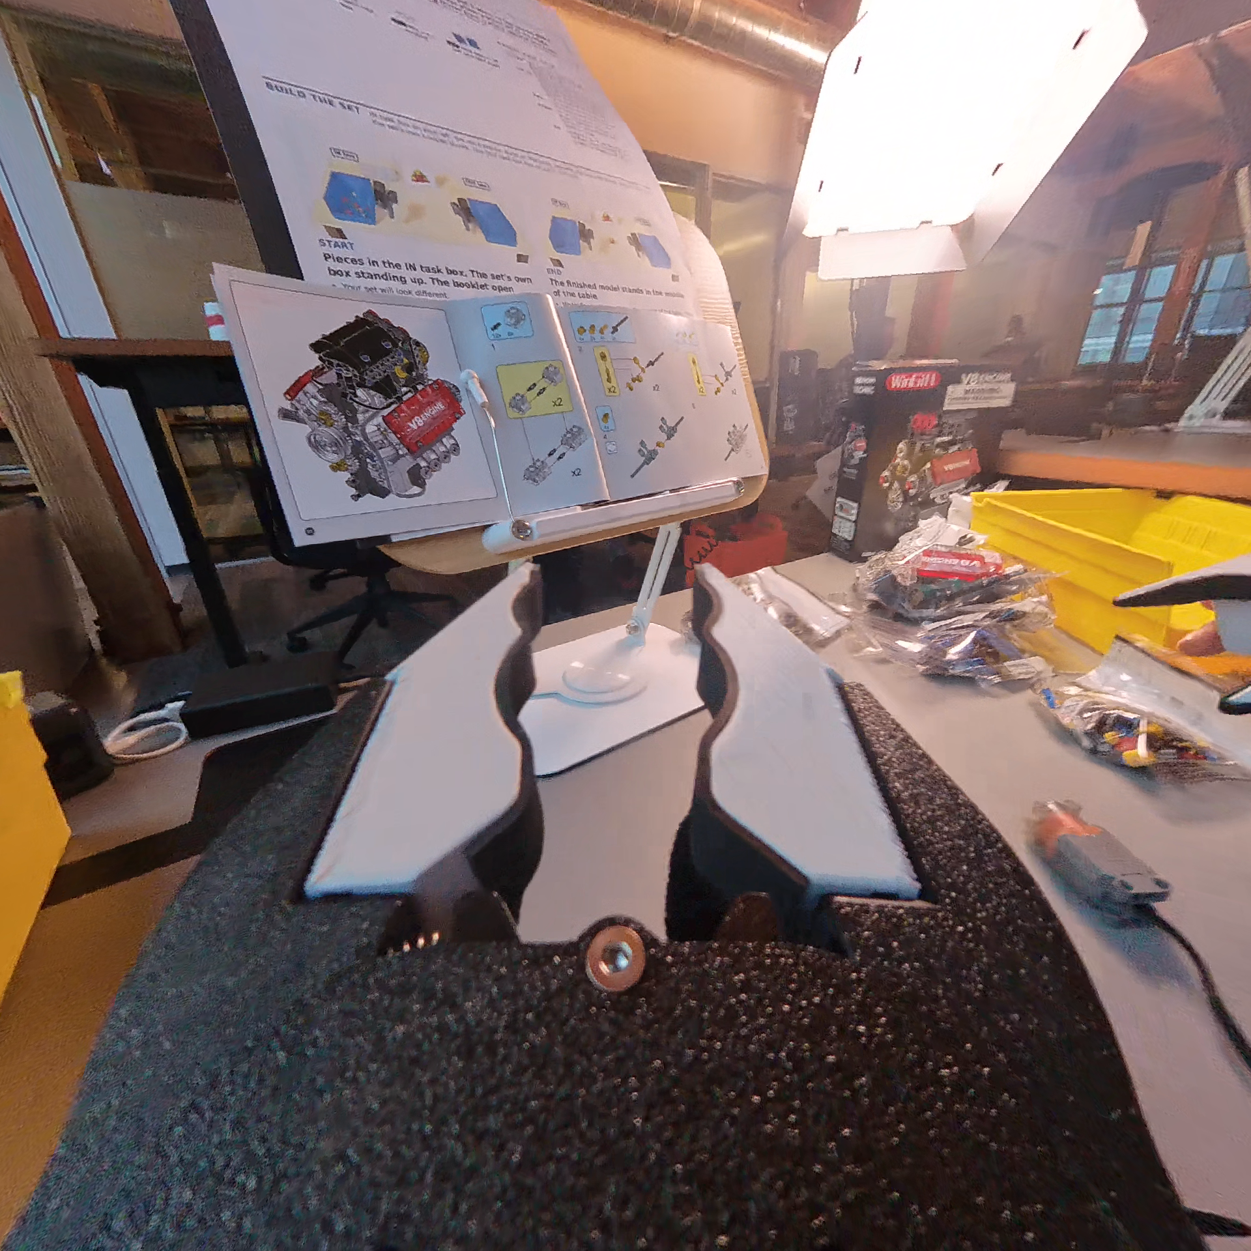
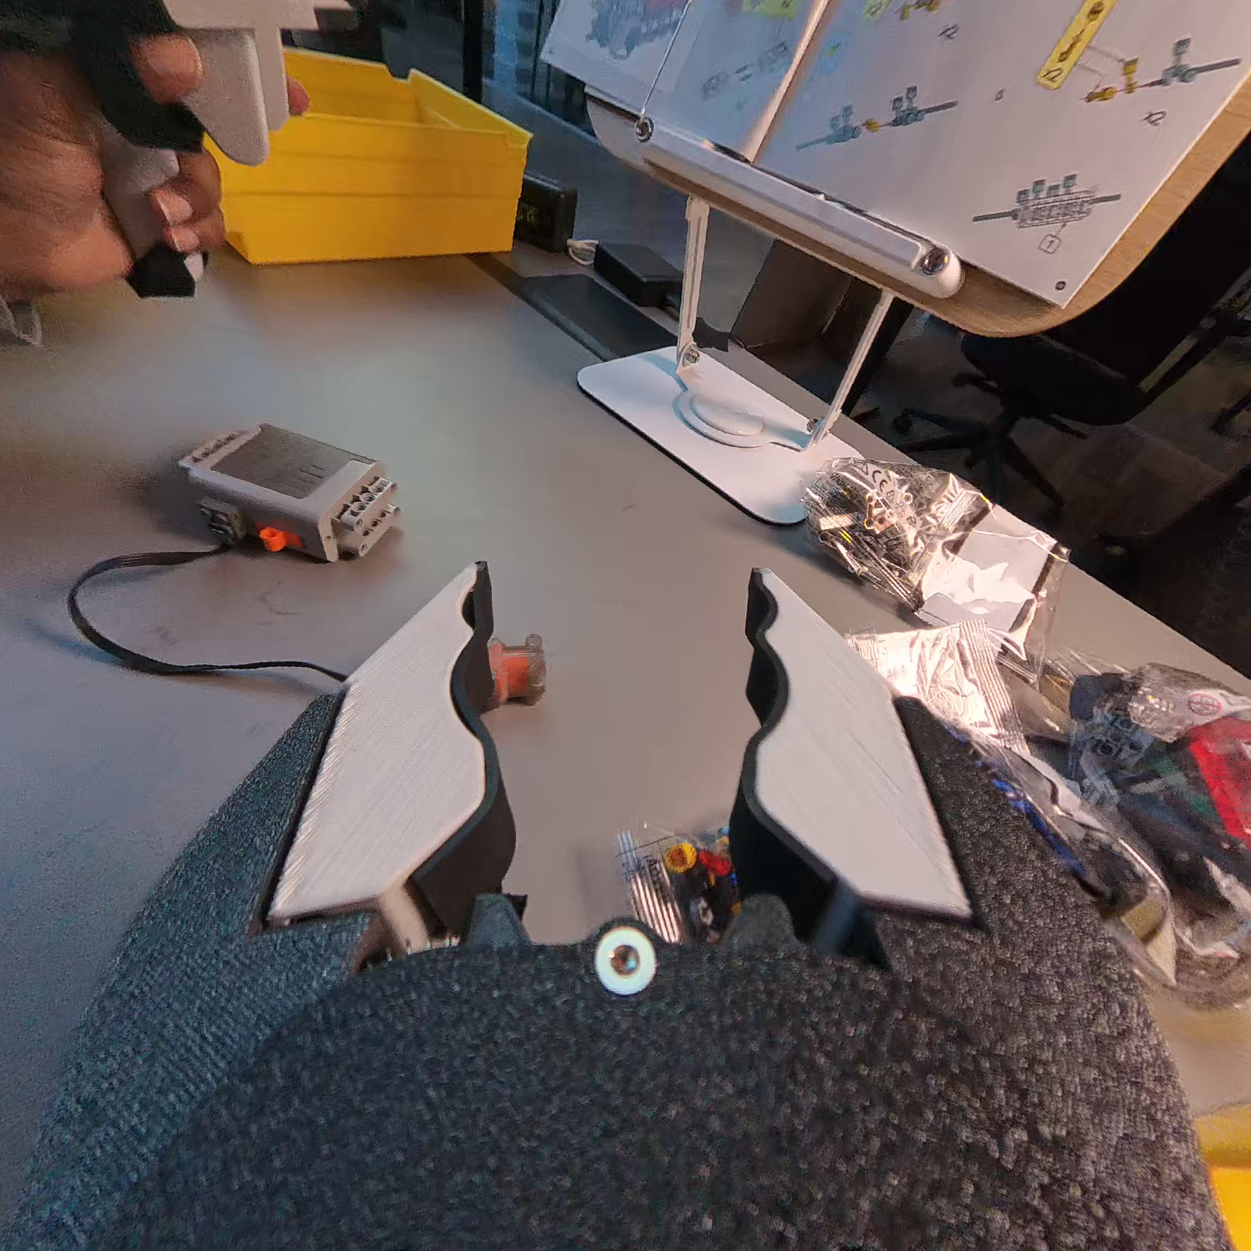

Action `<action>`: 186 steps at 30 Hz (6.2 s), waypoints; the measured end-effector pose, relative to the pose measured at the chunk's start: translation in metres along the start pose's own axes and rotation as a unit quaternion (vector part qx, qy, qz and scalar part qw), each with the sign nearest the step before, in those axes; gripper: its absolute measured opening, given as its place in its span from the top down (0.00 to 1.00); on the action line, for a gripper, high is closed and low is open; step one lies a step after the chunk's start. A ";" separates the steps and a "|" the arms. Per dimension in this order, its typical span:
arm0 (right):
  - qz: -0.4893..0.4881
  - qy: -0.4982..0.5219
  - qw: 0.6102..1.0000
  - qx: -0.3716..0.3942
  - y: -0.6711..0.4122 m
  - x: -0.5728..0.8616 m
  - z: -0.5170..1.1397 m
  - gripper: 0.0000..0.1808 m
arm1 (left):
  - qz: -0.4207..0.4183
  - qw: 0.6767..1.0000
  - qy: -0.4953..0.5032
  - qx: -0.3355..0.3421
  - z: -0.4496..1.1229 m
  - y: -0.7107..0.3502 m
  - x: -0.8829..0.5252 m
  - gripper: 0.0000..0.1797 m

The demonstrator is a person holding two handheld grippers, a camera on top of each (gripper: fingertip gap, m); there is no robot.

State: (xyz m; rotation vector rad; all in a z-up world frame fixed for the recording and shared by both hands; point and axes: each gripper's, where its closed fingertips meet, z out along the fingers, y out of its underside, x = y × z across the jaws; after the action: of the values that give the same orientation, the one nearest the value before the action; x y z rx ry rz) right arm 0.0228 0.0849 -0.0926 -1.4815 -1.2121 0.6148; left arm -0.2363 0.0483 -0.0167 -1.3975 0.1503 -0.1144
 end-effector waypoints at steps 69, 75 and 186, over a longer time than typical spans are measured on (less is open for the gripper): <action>0.199 -0.358 0.911 0.048 -0.049 0.004 0.038 1.00 | -0.278 0.852 0.408 -0.175 0.021 0.050 0.134 0.98; 0.225 -0.347 0.909 0.045 -0.045 0.007 0.045 1.00 | -0.315 0.846 0.391 -0.179 0.022 0.052 0.131 0.94; -0.134 -0.104 0.984 -0.061 -0.024 0.042 0.033 1.00 | 0.035 0.791 0.024 -0.611 -0.276 0.124 0.011 0.91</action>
State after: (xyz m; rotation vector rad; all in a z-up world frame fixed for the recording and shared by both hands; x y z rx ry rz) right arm 0.0005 0.1338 -0.0704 -1.3463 -1.6055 0.5286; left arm -0.2739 -0.2006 -0.1852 -2.6947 0.3542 0.0338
